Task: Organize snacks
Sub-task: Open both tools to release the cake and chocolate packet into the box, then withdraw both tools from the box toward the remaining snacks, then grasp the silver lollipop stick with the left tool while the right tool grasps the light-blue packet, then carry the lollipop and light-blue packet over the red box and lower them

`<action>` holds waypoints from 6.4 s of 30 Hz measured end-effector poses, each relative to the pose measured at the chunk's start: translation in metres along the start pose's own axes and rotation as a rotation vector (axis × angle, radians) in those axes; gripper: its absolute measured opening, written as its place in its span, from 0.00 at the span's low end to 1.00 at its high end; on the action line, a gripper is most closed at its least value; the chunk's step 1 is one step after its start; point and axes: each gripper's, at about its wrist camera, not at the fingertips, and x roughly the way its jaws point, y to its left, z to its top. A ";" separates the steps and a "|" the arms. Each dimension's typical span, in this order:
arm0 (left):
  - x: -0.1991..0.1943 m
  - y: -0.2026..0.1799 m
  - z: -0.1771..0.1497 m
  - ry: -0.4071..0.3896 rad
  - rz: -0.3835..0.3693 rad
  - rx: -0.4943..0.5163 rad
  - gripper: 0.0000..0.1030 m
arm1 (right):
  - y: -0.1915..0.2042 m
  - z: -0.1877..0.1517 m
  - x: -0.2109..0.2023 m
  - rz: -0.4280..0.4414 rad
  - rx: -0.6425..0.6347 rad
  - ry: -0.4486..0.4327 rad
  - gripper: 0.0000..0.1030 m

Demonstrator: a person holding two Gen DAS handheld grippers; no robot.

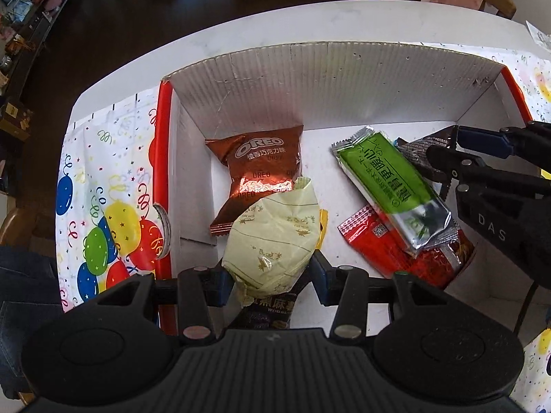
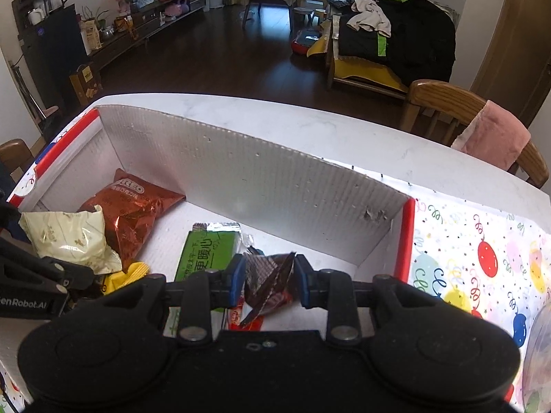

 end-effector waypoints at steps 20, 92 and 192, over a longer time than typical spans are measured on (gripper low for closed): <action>-0.031 0.007 -0.015 -0.074 -0.055 -0.052 0.58 | 0.007 -0.007 -0.055 0.082 0.038 -0.056 0.55; -0.061 0.044 -0.260 -0.248 -0.159 -0.239 0.76 | 0.082 -0.221 -0.152 0.120 0.171 -0.006 0.99; -0.117 0.060 -0.221 -0.337 -0.234 -0.273 0.32 | 0.044 -0.141 -0.194 0.069 0.181 -0.171 0.45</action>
